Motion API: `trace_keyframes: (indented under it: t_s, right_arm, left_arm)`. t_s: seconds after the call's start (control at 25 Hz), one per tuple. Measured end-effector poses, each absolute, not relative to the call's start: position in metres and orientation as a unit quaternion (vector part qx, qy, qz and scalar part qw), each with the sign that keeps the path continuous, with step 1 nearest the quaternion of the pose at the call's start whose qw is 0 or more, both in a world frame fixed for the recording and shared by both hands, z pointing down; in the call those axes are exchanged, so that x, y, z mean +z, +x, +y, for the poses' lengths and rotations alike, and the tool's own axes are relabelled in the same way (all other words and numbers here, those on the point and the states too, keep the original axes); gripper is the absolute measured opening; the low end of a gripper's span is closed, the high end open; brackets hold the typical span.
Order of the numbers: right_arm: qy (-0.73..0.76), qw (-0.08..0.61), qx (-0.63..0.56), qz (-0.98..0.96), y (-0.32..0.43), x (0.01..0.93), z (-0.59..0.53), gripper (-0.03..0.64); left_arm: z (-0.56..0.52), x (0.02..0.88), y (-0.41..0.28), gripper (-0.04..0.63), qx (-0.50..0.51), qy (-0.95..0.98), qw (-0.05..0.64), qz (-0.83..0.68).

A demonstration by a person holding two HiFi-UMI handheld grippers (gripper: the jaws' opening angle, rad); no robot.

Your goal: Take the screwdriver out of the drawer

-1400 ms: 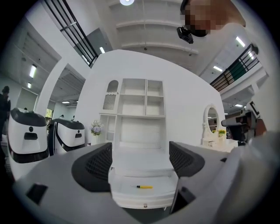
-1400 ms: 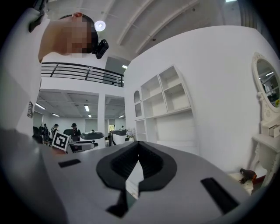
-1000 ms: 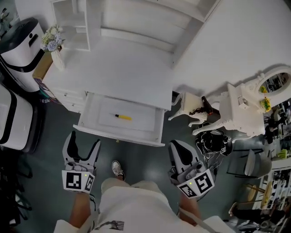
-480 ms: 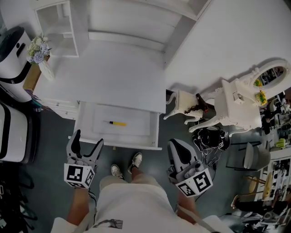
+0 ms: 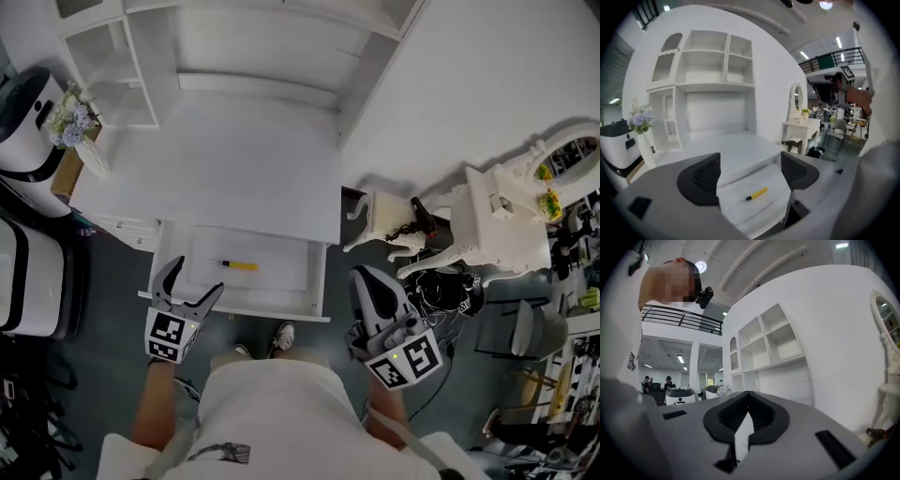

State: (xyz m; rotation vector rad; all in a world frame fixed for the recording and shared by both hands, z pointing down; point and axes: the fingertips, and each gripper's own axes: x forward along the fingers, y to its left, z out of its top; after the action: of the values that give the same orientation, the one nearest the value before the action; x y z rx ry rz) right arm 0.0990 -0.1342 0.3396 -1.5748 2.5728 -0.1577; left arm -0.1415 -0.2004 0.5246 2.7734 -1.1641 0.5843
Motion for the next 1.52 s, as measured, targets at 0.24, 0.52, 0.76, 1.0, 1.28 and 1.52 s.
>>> trace_keyframes:
  t_s: [0.24,0.52,0.76,1.0,1.28,1.52]
  right_arm:
    - [-0.526,0.046,-0.069,0.846,0.122,0.354,-0.154,0.011]
    - [-0.533,0.022,-0.098,0.840,0.137,0.379,-0.164,0.011]
    - [-0.550,0.010,-0.117,0.827,0.155,0.399,-0.161,0.011]
    - [-0.567,-0.004,-0.138,0.812,0.172,0.415,-0.153,0.011]
    - [-0.582,-0.015,-0.147,0.800,0.188,0.425,-0.147,0.011]
    - [-0.594,-0.022,-0.153,0.789,0.202,0.429,-0.144,0.011]
  left_arm:
    - [-0.228,0.600,-0.118,0.390,0.308,0.902,0.036,-0.300]
    - [-0.240,0.669,-0.092,0.390,0.407,0.889,0.027,-0.207]
    - [-0.244,0.733,-0.077,0.385,0.488,0.865,0.011,-0.120]
    - [-0.249,0.778,-0.067,0.334,0.535,0.843,0.000,-0.064]
    - [-0.252,0.814,-0.061,0.298,0.566,0.824,0.005,-0.030]
    - [-0.255,0.839,-0.060,0.271,0.595,0.803,-0.001,-0.003]
